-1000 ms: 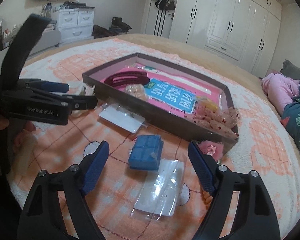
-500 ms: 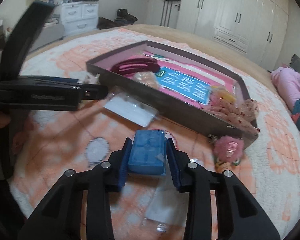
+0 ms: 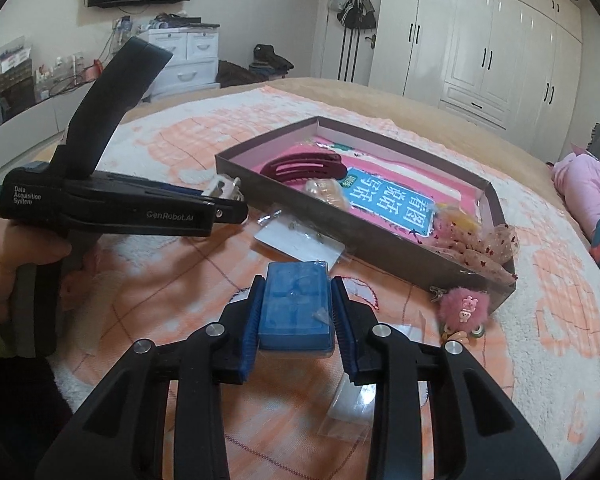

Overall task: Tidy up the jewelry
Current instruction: 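Close the left tool on the white dotted claw clip while the right tool grasps the blue packet, then carry the claw clip and blue packet into the tray and open both tools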

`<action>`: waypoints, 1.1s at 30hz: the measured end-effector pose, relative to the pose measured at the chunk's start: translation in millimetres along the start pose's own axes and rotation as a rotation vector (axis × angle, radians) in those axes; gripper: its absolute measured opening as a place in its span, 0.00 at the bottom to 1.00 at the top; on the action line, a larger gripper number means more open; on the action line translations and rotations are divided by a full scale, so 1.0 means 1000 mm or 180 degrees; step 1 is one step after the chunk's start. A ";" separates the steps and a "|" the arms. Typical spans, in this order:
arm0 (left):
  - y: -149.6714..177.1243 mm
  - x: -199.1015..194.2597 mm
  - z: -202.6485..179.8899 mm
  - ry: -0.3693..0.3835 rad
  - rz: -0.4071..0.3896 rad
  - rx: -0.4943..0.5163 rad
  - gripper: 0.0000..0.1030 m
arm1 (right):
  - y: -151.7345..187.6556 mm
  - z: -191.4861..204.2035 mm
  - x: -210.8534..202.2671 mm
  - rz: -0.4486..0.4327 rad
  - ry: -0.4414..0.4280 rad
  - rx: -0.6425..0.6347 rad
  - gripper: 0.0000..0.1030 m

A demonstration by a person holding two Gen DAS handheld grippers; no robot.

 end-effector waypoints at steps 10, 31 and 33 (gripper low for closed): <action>0.010 -0.037 -0.018 0.0043 -0.0257 0.0203 0.30 | 0.001 -0.007 -0.015 -0.0110 -0.0012 0.0120 0.30; -0.001 -0.057 -0.067 0.0164 -0.0506 0.0505 0.30 | -0.001 -0.056 -0.042 -0.0341 0.0180 0.0522 0.30; -0.004 -0.056 -0.069 0.0173 -0.0505 0.0513 0.30 | -0.001 -0.063 -0.043 -0.0360 0.0214 0.0576 0.30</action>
Point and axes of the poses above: each gripper's, at about its wrist camera, not at the fingertips, and x roughly the way its jaws point, z to its left, y to its underside, the point moved 5 cm from there along x, roughly the way its jaws point, and after that the axes turned 11 degrees about z, right-handed, at the moved point
